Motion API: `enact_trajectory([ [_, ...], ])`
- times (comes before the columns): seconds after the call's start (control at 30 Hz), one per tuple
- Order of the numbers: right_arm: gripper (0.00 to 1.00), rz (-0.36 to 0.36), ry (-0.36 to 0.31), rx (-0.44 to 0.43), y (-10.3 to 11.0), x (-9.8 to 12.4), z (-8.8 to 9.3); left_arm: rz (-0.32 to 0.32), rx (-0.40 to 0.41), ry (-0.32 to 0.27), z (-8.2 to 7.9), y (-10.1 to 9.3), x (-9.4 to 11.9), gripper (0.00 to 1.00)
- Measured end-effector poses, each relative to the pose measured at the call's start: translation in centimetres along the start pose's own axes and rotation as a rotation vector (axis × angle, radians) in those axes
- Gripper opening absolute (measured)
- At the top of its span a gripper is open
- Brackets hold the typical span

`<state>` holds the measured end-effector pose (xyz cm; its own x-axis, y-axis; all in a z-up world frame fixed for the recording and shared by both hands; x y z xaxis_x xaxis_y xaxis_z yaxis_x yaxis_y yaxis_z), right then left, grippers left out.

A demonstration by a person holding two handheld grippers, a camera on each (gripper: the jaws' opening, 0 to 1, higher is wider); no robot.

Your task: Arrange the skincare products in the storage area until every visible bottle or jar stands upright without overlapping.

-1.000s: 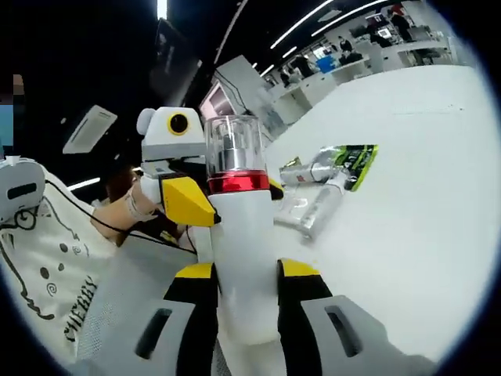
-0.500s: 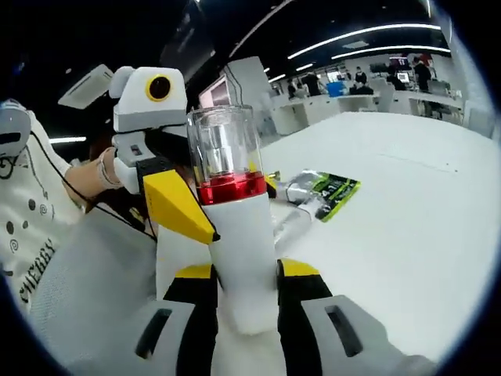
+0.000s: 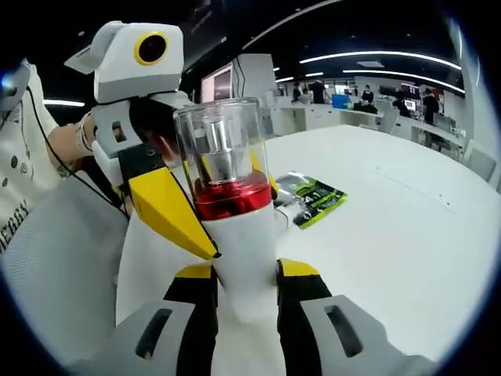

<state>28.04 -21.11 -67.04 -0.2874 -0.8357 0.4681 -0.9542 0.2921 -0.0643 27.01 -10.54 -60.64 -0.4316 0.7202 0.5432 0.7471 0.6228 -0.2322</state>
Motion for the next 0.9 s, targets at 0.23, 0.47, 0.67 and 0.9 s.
enact_trajectory([
  [0.23,0.27,-0.051,-0.060,0.035,-1.3,0.0,0.4,-0.024,0.005,-0.001,-0.5,0.8,-0.8,0.25],
  [0.47,0.27,-0.112,-0.115,0.114,-2.0,-0.3,0.5,-0.055,-0.060,-0.007,-0.8,0.5,-1.1,0.26],
  [0.67,0.28,-0.142,-0.130,0.130,-2.0,-0.5,0.4,-0.026,-0.074,-0.030,-0.8,1.0,-1.1,0.26],
  [0.9,0.28,-0.163,-0.140,0.132,-2.2,-0.6,0.5,0.017,-0.092,-0.052,-1.0,1.3,-1.1,0.29],
])
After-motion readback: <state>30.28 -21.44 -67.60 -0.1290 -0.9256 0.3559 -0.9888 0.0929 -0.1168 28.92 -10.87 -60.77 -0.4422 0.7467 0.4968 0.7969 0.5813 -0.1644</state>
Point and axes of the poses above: the point that each gripper's makers call its tool centre point, and the gripper's own axes: x roughly backward along the fingers, y roughly to its left, z roughly out of its underside, the point moved 8 cm from there along x, roughly backward along the fingers, and after that the axes turned 11 degrees about x, right-handed, at the moved point
